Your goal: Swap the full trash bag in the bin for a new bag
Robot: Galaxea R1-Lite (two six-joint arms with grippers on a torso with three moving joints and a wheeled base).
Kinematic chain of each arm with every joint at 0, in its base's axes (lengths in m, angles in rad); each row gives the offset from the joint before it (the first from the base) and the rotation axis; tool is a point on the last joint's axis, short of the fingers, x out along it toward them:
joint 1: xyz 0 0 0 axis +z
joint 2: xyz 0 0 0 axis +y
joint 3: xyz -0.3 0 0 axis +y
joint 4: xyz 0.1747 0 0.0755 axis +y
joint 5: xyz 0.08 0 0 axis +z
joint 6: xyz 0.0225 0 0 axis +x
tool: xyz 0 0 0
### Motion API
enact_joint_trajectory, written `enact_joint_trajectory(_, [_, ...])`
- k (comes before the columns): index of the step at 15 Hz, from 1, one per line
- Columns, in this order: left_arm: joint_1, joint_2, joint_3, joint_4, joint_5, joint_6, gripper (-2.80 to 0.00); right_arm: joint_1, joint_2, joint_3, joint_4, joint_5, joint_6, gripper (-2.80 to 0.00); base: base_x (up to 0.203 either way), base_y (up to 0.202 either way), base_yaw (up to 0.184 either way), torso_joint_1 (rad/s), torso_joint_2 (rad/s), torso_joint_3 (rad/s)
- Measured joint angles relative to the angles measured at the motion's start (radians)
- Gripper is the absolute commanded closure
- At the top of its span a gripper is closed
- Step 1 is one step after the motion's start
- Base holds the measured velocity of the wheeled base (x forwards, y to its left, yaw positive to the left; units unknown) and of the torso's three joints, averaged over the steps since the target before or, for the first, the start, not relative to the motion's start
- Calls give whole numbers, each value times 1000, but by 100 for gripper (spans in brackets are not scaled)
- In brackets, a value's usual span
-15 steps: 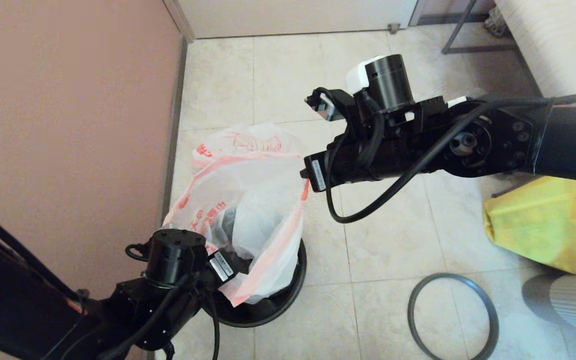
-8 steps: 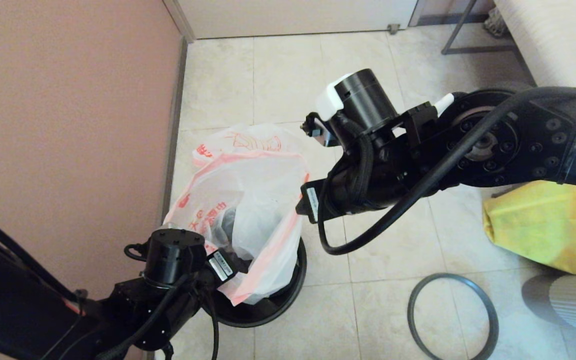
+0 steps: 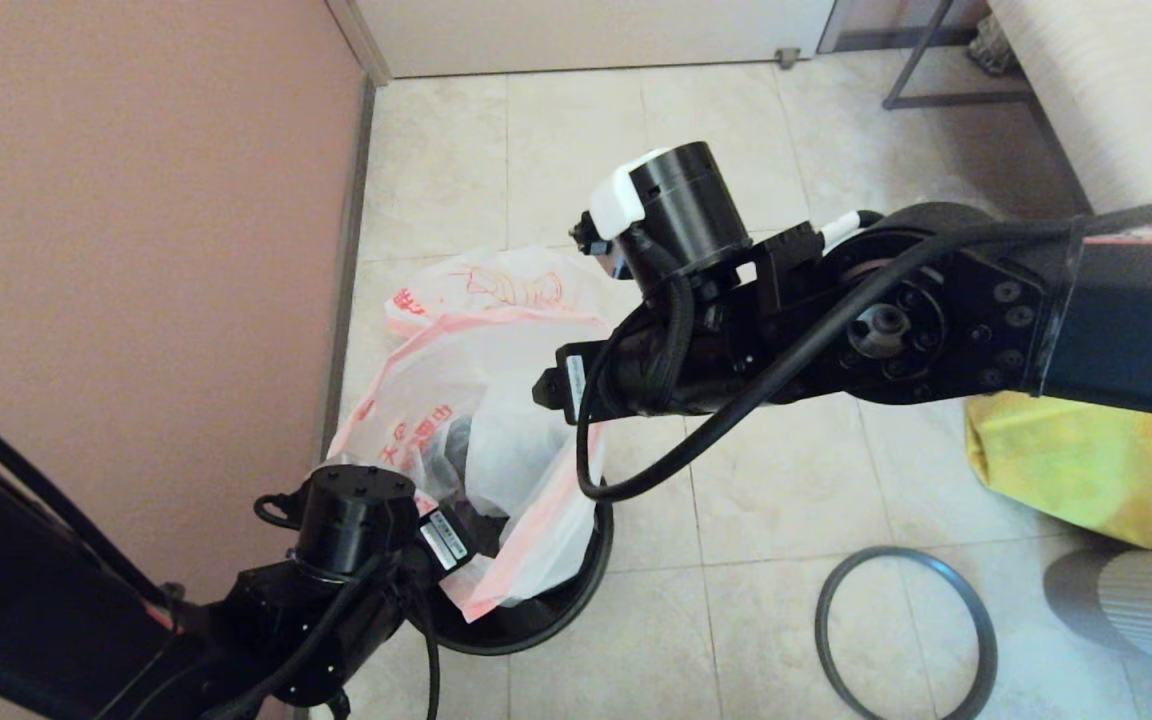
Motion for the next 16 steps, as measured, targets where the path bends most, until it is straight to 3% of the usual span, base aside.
enact_joint_trajectory(3, [0, 2, 3, 0, 1, 0, 0, 13, 38, 2, 23, -2, 45, -280, 0, 0, 0, 0, 0, 0])
enact_joint_trajectory(4, [0, 1, 4, 0, 1, 0, 0, 20, 48, 3, 31, -2, 57, 0, 0, 0, 0, 0, 0, 0])
enact_joint_trajectory(9, [2, -17, 13, 0, 7, 1, 0, 26, 86, 4, 94, -5, 67, 0, 0, 0, 0, 0, 0, 0])
enact_joint_trajectory(12, [1, -34, 23, 3, 8, 9, 0, 39, 106, 10, 133, -5, 120, 0, 0, 0, 0, 0, 0, 0])
enact_joint_trajectory(16, [-15, -69, 128, 4, 8, 118, 0, 87, 106, 95, 207, -4, 212, 0, 0, 0, 0, 0, 0, 0])
